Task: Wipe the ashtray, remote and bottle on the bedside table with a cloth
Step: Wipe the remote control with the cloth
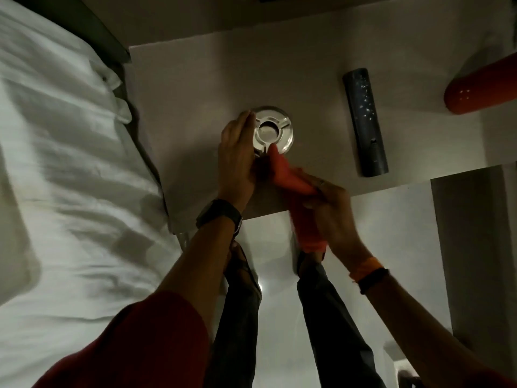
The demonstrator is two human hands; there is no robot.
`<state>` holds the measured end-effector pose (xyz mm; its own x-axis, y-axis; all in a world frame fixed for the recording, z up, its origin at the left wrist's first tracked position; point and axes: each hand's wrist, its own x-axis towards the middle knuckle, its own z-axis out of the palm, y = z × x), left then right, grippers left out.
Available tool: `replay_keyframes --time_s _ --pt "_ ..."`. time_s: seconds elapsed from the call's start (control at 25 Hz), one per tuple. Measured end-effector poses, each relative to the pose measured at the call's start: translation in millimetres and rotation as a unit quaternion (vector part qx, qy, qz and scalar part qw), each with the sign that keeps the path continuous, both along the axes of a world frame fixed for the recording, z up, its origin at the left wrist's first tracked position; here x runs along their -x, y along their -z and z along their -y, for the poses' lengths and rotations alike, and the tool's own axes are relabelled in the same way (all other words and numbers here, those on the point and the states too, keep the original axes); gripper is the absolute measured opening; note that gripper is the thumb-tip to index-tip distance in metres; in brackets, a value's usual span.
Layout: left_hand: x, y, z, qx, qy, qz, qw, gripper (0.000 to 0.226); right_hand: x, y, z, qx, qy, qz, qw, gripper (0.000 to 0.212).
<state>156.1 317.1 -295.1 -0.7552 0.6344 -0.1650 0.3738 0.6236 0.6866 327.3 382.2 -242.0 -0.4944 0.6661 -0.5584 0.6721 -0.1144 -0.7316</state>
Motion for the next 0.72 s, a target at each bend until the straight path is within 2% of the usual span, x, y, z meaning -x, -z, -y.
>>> replay_keyframes --time_s 0.12,0.2,0.28,0.36,0.48,0.52,0.56,0.6,0.64,0.72 --pt "-12.2 -7.6 3.7 0.088 0.042 -0.054 0.994 0.091 -21.3 -29.5 -25.9 0.149 0.165 -0.062 0.973 0.039" --pt "-34.6 -14.3 -0.4 0.085 0.051 -0.056 0.993 0.093 -36.1 -43.5 -46.6 0.220 0.223 -0.088 0.946 0.044" --pt "-61.9 -19.9 -17.0 0.064 0.085 -0.081 0.991 0.082 -53.1 -57.9 -77.6 0.234 0.255 -0.106 0.932 0.047" --pt "-76.9 -20.8 -38.2 0.032 0.110 -0.090 0.989 0.069 -58.9 -65.8 -107.4 0.146 0.248 -0.115 0.951 0.041" --pt "-90.4 -20.0 -85.1 -0.028 0.118 -0.027 0.992 0.053 -52.2 -56.8 -148.7 -0.054 0.116 -0.092 0.987 0.033" --pt "-91.0 -19.3 -100.3 -0.036 0.107 0.001 0.994 0.051 -45.4 -45.2 -156.6 -0.076 0.039 -0.073 0.994 0.034" --pt "-86.5 -17.4 -116.2 -0.035 0.095 0.015 0.995 0.052 -38.8 -30.0 -162.3 -0.090 -0.073 -0.027 0.993 0.047" --pt "-77.1 -15.2 -131.4 -0.022 0.091 0.018 0.995 0.056 -34.5 -11.8 -166.1 -0.115 -0.198 0.032 0.973 0.058" --pt "-64.1 -13.7 -147.5 0.004 0.103 0.018 0.994 0.063 -32.1 5.2 -169.8 -0.173 -0.288 0.084 0.938 0.060" --pt "-30.5 -9.2 -175.9 0.068 0.197 0.004 0.978 0.078 -31.6 30.5 -173.1 -0.298 -0.340 0.124 0.884 0.058"
